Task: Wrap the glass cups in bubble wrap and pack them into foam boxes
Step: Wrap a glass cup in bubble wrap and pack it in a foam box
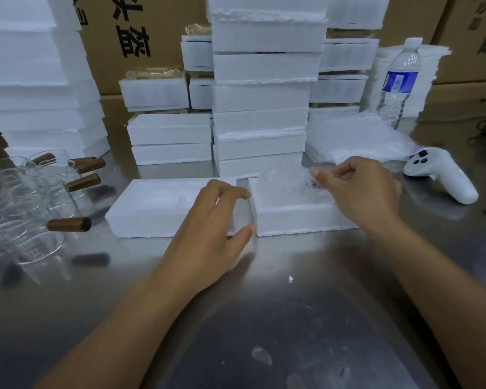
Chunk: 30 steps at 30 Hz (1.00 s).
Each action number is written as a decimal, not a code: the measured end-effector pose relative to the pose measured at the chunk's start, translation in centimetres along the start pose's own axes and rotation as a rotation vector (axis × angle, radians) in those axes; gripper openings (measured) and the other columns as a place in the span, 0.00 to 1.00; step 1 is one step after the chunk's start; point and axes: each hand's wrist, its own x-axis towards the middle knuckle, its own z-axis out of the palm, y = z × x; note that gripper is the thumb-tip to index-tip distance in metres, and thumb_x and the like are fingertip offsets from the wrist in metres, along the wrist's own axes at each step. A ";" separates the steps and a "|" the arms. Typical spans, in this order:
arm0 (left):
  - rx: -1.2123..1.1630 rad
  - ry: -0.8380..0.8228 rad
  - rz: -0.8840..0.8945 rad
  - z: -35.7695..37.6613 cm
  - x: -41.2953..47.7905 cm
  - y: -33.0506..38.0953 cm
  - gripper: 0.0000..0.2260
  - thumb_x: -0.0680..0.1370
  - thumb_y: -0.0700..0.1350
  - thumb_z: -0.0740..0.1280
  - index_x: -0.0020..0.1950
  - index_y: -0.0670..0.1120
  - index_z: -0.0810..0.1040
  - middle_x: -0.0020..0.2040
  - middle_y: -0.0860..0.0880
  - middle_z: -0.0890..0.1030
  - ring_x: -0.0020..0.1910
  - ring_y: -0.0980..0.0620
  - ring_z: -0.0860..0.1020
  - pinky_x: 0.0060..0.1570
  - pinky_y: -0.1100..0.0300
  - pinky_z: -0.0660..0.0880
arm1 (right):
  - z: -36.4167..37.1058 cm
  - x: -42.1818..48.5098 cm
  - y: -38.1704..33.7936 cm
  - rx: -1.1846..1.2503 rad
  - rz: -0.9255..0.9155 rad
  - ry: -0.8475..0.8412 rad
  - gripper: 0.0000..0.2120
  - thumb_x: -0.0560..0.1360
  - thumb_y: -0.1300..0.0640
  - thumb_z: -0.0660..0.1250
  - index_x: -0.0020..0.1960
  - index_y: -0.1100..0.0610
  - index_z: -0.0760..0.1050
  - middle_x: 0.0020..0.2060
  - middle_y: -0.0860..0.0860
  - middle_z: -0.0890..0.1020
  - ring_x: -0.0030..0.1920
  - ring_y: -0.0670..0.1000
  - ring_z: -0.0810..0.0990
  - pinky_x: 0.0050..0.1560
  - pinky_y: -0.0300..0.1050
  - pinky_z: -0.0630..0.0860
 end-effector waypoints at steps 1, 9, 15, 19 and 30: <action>0.008 0.016 -0.021 0.0 0.1 -0.1 0.19 0.76 0.49 0.69 0.65 0.51 0.70 0.56 0.60 0.64 0.54 0.64 0.65 0.50 0.76 0.61 | 0.0 0.0 0.0 -0.007 -0.006 0.002 0.19 0.69 0.35 0.67 0.38 0.52 0.76 0.32 0.43 0.78 0.44 0.51 0.77 0.54 0.48 0.64; 0.140 0.072 -0.184 0.4 0.0 0.0 0.24 0.77 0.54 0.65 0.70 0.50 0.64 0.61 0.50 0.72 0.58 0.53 0.65 0.56 0.63 0.57 | -0.5 0.8 -0.1 0.348 0.113 0.214 0.04 0.75 0.52 0.63 0.44 0.50 0.76 0.36 0.44 0.79 0.36 0.43 0.75 0.38 0.37 0.68; 0.107 0.182 -0.136 0.0 0.1 0.6 0.19 0.77 0.48 0.66 0.67 0.50 0.69 0.57 0.49 0.78 0.55 0.51 0.69 0.53 0.64 0.55 | -0.2 2.3 1.4 0.444 0.450 0.051 0.07 0.74 0.54 0.65 0.49 0.52 0.68 0.39 0.49 0.70 0.35 0.49 0.69 0.34 0.41 0.65; 0.148 0.341 -0.090 -0.6 0.6 1.7 0.19 0.75 0.45 0.71 0.64 0.47 0.72 0.55 0.46 0.80 0.52 0.51 0.71 0.52 0.57 0.64 | 0.3 2.6 1.6 0.387 0.570 -0.082 0.29 0.73 0.51 0.66 0.69 0.63 0.64 0.65 0.54 0.70 0.60 0.57 0.71 0.54 0.47 0.69; -0.268 0.631 0.005 -6.2 1.8 2.1 0.14 0.78 0.44 0.60 0.62 0.49 0.60 0.56 0.54 0.69 0.51 0.63 0.72 0.45 0.73 0.69 | 1.9 0.4 0.0 0.428 0.399 -0.217 0.19 0.75 0.54 0.64 0.62 0.63 0.69 0.52 0.54 0.72 0.51 0.54 0.70 0.42 0.42 0.65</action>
